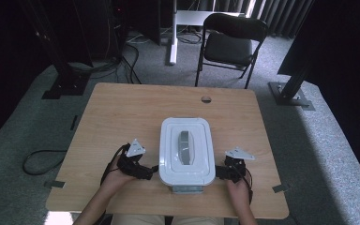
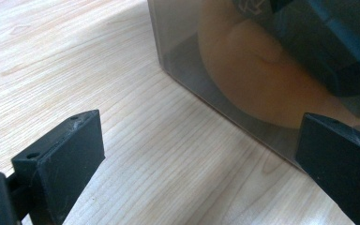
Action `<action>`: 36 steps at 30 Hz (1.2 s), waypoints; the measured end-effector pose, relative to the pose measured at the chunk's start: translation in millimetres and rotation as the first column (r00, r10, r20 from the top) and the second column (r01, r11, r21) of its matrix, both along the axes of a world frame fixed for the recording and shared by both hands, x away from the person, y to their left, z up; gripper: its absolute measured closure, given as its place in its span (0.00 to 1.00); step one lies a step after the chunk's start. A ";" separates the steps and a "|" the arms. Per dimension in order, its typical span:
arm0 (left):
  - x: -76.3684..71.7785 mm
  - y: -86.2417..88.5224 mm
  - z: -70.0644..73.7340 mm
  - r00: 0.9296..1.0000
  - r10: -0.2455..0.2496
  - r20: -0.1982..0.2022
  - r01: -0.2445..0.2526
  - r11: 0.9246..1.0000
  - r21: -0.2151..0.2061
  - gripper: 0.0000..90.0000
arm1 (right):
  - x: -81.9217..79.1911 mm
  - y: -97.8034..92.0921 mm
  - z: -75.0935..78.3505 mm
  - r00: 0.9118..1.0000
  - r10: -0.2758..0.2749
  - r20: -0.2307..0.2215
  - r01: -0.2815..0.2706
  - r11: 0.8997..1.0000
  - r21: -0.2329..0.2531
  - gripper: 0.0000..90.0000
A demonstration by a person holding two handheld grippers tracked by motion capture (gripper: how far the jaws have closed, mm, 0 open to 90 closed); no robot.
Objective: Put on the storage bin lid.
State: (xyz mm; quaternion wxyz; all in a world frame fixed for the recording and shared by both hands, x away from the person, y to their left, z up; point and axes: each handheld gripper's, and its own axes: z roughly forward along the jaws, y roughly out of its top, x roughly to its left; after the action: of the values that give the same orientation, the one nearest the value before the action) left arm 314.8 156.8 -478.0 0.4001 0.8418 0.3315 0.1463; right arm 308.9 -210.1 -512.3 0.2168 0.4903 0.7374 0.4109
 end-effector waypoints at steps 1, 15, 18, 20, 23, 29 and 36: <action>-1.1 0.5 0.3 1.000 -0.001 0.002 0.001 1.000 -0.003 0.03 | -0.5 -0.9 1.1 1.000 -0.004 0.004 0.004 1.000 0.000 0.14; -6.9 22.8 -2.1 0.999 0.043 -0.004 -0.043 0.999 -0.009 0.03 | -4.9 -23.9 11.0 0.998 -0.051 0.045 0.050 0.998 0.022 0.14; -7.2 27.0 -4.5 0.998 0.062 -0.011 -0.061 0.998 0.014 0.03 | -5.9 -30.0 11.1 0.998 -0.040 0.047 0.039 0.999 0.014 0.15; -7.6 31.1 -5.6 0.998 0.065 -0.019 -0.065 0.998 -0.002 0.03 | -6.6 -33.2 11.2 0.998 -0.042 0.049 0.042 0.999 -0.005 0.15; -8.7 37.6 -7.5 0.997 0.079 -0.021 -0.079 0.997 -0.006 0.03 | -8.0 -37.1 11.3 0.997 -0.049 0.053 0.049 0.999 -0.002 0.15; -10.3 49.7 -10.9 0.994 0.103 -0.031 -0.104 0.994 -0.016 0.03 | -11.3 -48.0 10.5 0.996 -0.069 0.050 0.070 0.997 -0.016 0.15; -13.1 63.0 -15.5 0.991 0.129 -0.040 -0.130 0.991 -0.023 0.03 | -16.7 -59.1 9.4 0.995 -0.086 0.048 0.087 0.996 -0.023 0.15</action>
State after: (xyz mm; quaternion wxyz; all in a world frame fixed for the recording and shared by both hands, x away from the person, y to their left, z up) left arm 301.7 219.8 -493.5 0.3940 0.8159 0.3950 0.1518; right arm 292.2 -269.2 -502.9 0.2575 0.5093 0.7153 0.4034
